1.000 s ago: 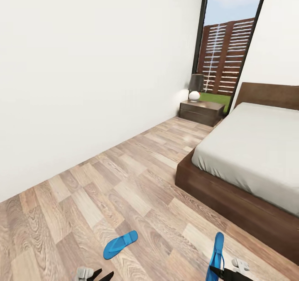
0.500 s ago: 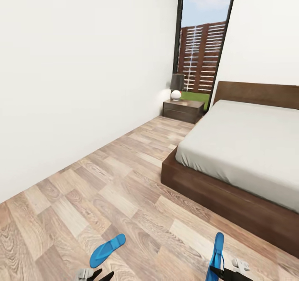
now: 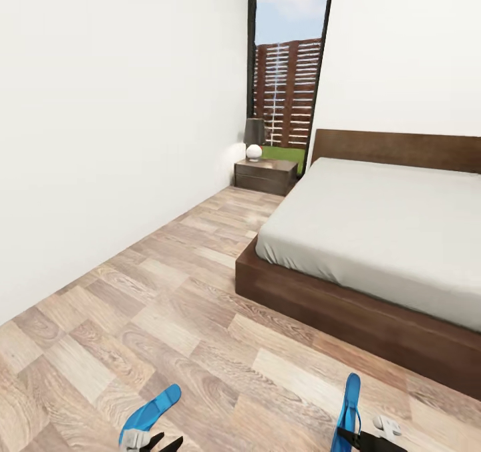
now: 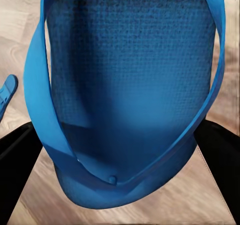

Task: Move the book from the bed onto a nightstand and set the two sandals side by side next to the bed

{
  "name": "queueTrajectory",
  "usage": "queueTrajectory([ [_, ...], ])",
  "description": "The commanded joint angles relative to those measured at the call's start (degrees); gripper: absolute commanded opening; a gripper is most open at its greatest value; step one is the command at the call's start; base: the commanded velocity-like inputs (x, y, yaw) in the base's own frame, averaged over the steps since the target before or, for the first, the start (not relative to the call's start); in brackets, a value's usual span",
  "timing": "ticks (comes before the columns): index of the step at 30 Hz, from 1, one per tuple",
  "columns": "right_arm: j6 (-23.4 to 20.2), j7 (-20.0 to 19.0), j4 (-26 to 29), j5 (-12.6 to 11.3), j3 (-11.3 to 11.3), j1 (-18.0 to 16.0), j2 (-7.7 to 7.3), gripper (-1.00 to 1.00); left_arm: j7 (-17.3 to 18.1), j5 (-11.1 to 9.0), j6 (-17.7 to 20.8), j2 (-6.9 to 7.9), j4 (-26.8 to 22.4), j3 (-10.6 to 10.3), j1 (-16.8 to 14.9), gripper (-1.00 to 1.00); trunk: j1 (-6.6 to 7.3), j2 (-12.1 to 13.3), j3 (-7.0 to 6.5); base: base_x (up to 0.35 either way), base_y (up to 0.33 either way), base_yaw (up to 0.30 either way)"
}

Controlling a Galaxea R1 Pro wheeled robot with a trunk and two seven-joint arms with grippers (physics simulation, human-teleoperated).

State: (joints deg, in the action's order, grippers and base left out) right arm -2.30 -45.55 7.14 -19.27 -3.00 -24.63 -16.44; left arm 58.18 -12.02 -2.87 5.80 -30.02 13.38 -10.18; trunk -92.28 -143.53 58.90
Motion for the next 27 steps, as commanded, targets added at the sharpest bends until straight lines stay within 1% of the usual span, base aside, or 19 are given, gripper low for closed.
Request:
queueTrajectory([
  [1,-0.3,-0.3,0.0,0.0,-0.3,0.0,0.01,-1.00,0.2,0.0,-0.3,0.00,0.0,0.1,0.0,1.00,0.01,0.0,0.05,0.000,0.000,-0.282],
  [4,-0.3,-0.3,0.0,0.0,-0.3,0.0,0.01,-1.00,0.2,0.0,-0.3,0.00,0.0,0.1,0.0,1.00,0.01,0.0,0.05,0.000,0.000,-0.281],
  [7,-0.3,-0.2,-0.1,0.0,-0.3,0.0,0.01,-1.00,0.2,-0.1,-0.3,0.00,0.0,0.1,0.0,1.00,0.01,0.0,0.05,0.000,0.028,-0.121],
  [13,-0.3,-0.2,-0.1,0.0,-0.3,0.0,0.01,-1.00,0.2,-0.1,-0.3,0.00,0.0,0.1,0.0,1.00,0.01,0.0,0.05,0.000,0.185,-0.015],
  [22,-0.3,-0.1,-0.1,0.0,-0.3,0.0,0.01,-1.00,0.2,-0.1,-0.3,0.00,0.0,0.1,0.0,1.00,0.01,0.0,0.05,0.000,0.026,-0.001],
  [25,-0.3,-0.1,-0.1,0.0,-0.3,0.0,0.01,-1.00,0.2,-0.1,-0.2,0.32,-0.2,0.3,0.0,1.00,0.01,0.0,0.05,0.000,0.000,0.000],
  [26,-0.3,-0.1,-0.1,0.0,-0.3,0.0,0.01,-1.00,0.2,-0.2,-0.2,0.76,-0.4,0.4,0.0,1.00,0.01,0.0,0.05,0.000,0.000,0.000],
  [27,-0.3,-0.1,-0.1,0.0,-0.3,0.0,0.01,-1.00,0.2,-0.3,-0.2,2.30,-0.9,0.5,0.0,1.00,0.01,0.0,0.05,0.000,0.000,0.000],
])
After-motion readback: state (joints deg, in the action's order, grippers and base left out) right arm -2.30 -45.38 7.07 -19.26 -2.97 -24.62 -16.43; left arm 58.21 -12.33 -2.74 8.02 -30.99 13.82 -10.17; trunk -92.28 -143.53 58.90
